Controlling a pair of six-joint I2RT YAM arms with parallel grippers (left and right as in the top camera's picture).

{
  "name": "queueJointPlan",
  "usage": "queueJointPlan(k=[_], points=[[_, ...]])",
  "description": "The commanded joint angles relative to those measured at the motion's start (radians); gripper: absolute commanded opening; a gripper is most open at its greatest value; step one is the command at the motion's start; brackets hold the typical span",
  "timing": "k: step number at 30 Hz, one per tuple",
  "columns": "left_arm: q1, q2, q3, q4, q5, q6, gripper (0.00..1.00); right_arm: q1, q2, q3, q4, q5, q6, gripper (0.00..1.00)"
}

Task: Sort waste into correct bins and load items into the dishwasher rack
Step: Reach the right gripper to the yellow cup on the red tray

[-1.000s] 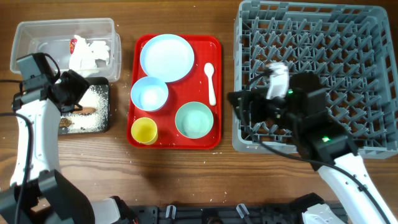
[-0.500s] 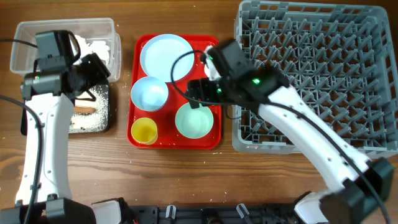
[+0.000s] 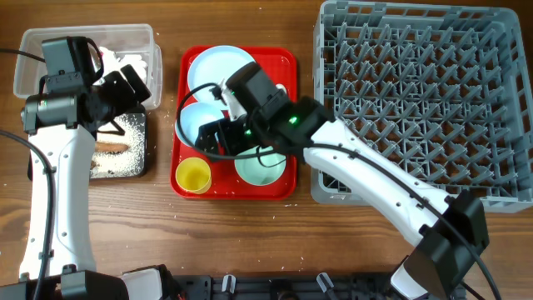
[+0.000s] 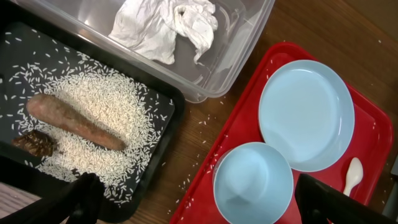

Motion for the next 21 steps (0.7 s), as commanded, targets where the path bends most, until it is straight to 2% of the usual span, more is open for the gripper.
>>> queueJointPlan(k=[1,4,6,10,15,17,21], points=[[-0.001,-0.007,0.015,-0.016,0.026,0.008,1.0,0.015,0.013,-0.008,-0.005,0.086,0.051,0.97],[-0.001,-0.007,0.015,-0.064,0.066,0.008,1.0,0.015,0.013,-0.018,-0.01,0.099,0.051,0.95],[-0.001,-0.007,0.015,-0.159,0.146,0.008,1.0,0.015,0.014,-0.024,-0.011,0.099,0.046,0.95],[-0.001,-0.007,0.015,-0.327,0.15,0.037,1.0,0.015,0.014,-0.039,-0.009,0.098,0.052,0.93],[-0.001,-0.007,0.014,-0.32,0.098,0.038,0.99,0.016,0.015,-0.071,0.01,0.098,0.075,0.81],[0.001,-0.007,0.014,-0.313,0.035,0.031,0.99,0.017,0.021,-0.073,0.013,0.098,0.097,0.79],[0.008,-0.007,0.014,-0.307,0.027,0.027,0.98,0.017,0.033,-0.073,0.017,0.098,0.096,0.76]])
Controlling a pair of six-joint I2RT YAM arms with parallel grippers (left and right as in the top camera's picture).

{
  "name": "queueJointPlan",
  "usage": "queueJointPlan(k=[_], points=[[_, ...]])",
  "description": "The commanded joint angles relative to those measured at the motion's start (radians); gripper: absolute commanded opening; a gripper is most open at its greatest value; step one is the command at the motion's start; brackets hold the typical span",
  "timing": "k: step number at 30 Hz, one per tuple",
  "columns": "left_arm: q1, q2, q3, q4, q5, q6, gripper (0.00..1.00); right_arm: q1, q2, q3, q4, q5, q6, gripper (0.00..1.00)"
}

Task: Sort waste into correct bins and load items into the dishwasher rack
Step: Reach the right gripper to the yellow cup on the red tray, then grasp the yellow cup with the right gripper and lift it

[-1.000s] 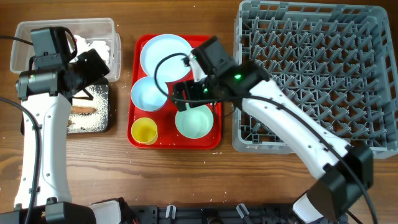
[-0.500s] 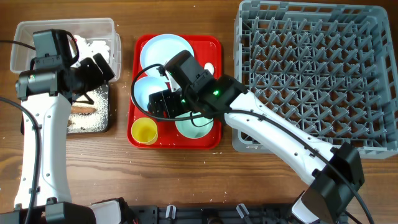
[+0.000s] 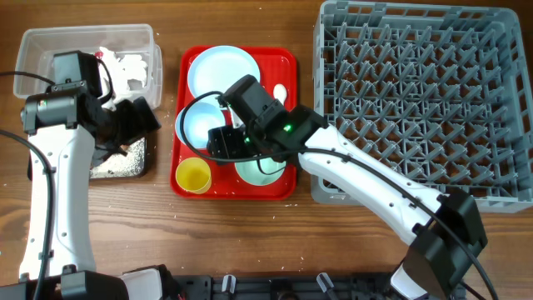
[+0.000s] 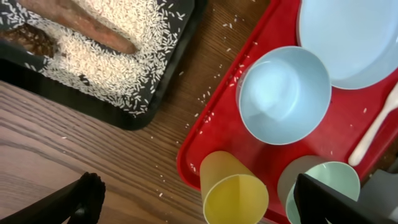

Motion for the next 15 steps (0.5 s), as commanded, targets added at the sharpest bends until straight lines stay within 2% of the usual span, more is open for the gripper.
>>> queueJointPlan(k=[1,9,15], points=[[0.008,-0.007,0.012,0.003,-0.034,0.009,0.98,0.003,0.032,-0.007,0.005,0.012,0.014,0.75],[0.008,-0.007,0.012,0.02,-0.034,0.009,1.0,0.046,0.09,-0.008,0.026,0.009,0.056,0.73],[0.008,-0.007,0.012,0.056,-0.033,-0.01,0.98,0.073,0.117,-0.008,0.05,0.018,0.088,0.68]])
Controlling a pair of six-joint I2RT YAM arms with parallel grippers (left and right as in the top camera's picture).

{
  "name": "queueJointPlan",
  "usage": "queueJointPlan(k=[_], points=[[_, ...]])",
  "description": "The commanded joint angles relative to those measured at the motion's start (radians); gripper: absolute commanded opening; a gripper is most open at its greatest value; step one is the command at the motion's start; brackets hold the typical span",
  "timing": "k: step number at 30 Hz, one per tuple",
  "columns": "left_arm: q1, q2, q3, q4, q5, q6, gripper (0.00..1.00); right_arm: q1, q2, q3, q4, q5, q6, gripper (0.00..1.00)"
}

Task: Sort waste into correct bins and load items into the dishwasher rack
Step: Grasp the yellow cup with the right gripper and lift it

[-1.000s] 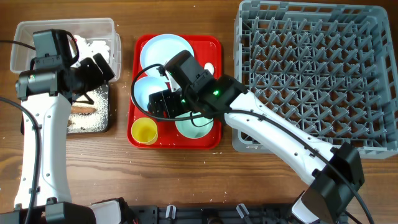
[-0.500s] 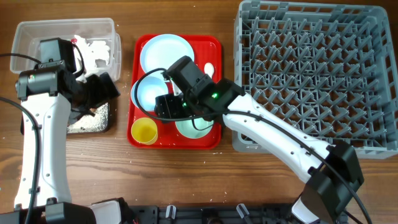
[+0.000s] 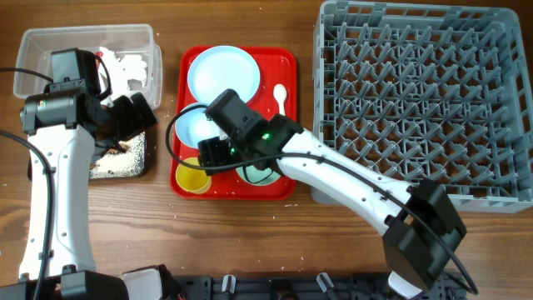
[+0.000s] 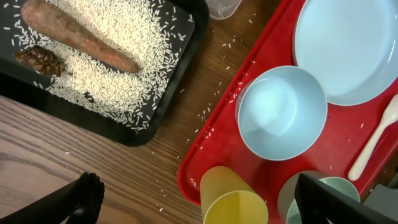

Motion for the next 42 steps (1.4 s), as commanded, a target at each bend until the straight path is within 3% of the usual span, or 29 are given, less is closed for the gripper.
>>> queueJointPlan(k=[1,5,11,16,25,28,34,35,38,42], points=[[0.004,-0.007,0.012,-0.003,-0.011,-0.009,0.95,0.005,0.029,-0.007,0.005,0.027,0.035,0.69],[-0.002,-0.007,-0.046,-0.07,0.074,0.001,0.88,-0.042,0.028,-0.007,0.006,0.006,0.043,0.7],[-0.056,-0.007,-0.262,0.001,0.212,0.047,0.79,-0.077,0.028,-0.007,0.002,-0.026,0.024,0.74],[-0.102,-0.007,-0.331,0.037,0.219,0.043,0.58,-0.087,0.028,-0.007,0.001,-0.026,0.014,0.76],[-0.116,-0.007,-0.46,0.184,0.15,0.035,0.52,-0.096,0.028,-0.007,-0.004,-0.027,0.007,0.77],[-0.116,-0.007,-0.468,0.227,0.109,0.013,0.31,-0.096,0.028,-0.007,-0.005,-0.027,0.007,0.77],[-0.116,-0.007,-0.498,0.301,0.111,0.013,0.04,-0.096,0.028,-0.007,-0.011,-0.027,0.006,0.77],[-0.116,-0.007,-0.498,0.305,0.121,0.012,0.04,-0.096,0.028,-0.007,-0.013,-0.027,0.007,0.77],[-0.116,-0.008,-0.497,0.325,0.205,0.01,0.04,-0.106,0.023,-0.007,-0.01,-0.089,-0.025,0.77],[-0.115,-0.008,-0.462,0.334,0.466,0.01,0.04,-0.17,-0.033,-0.007,-0.013,-0.281,-0.111,0.78]])
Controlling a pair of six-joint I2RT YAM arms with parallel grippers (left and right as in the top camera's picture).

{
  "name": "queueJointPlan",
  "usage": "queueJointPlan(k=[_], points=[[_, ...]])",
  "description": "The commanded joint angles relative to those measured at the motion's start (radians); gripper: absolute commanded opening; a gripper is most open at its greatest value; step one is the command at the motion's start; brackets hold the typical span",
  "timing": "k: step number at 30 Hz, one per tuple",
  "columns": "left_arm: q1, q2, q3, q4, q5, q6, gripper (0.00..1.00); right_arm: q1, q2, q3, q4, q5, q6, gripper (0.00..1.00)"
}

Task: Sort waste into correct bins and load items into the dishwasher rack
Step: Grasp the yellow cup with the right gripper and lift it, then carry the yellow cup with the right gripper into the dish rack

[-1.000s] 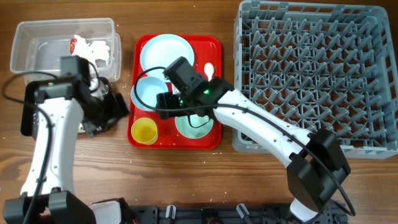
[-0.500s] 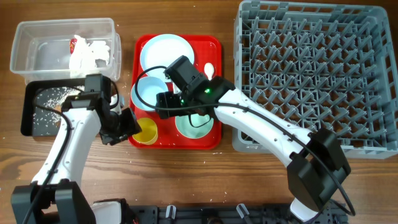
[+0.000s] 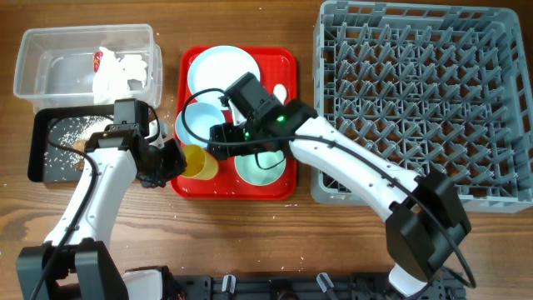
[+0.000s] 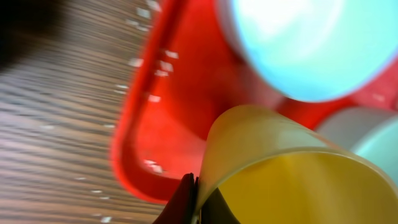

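Note:
The yellow cup [image 3: 202,162] [image 4: 280,168] leans at the front left corner of the red tray [image 3: 235,194] [image 4: 168,124]. My left gripper [image 3: 176,158] [image 4: 196,190] is shut on the cup's rim, one finger inside and one outside. A blue bowl [image 3: 193,125] [image 4: 305,43], a green bowl [image 3: 265,171] [image 4: 373,140], a pale blue plate [image 3: 218,71] and a white spoon [image 3: 281,93] also lie on the tray. My right gripper [image 3: 221,133] hovers over the tray's middle between the bowls; how its jaws stand does not show.
The grey dishwasher rack [image 3: 416,100] fills the right side. At the back left stands a clear bin [image 3: 50,67] holding crumpled white tissue [image 3: 121,71]. In front of it is a black tray [image 3: 54,142] with scattered rice.
My left gripper was open, high over the gap between black tray and red tray. Now it is low at the red tray's front left, shut on the yellow cup's rim, and the cup leans.
My left gripper was open over the clear bin and black tray, then twice over the red tray's left edge with the upright yellow cup below. Meanwhile my right gripper hung over the bowls, shifting left. Now the left grips the cup's rim.

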Motion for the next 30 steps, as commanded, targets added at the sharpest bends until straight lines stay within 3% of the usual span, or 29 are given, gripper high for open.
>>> queueJointPlan(k=[1,7,13,21,30], points=[[-0.005,-0.007,0.04,0.005,0.277,-0.005,0.04,-0.073,-0.067,-0.007,-0.003,-0.202,-0.109,0.79],[0.013,-0.007,0.132,0.005,0.554,-0.004,0.04,-0.208,-0.243,-0.007,-0.033,-0.273,-0.203,0.84],[0.085,-0.007,0.156,0.054,0.877,-0.004,0.04,-0.271,-0.271,-0.007,-0.032,-0.466,-0.335,0.86],[0.135,-0.007,0.156,0.112,1.139,-0.032,0.04,-0.31,-0.27,-0.007,0.03,-0.671,-0.465,0.88],[0.149,-0.007,0.156,0.145,1.249,-0.077,0.04,-0.317,-0.261,-0.007,0.129,-0.843,-0.576,0.91]])
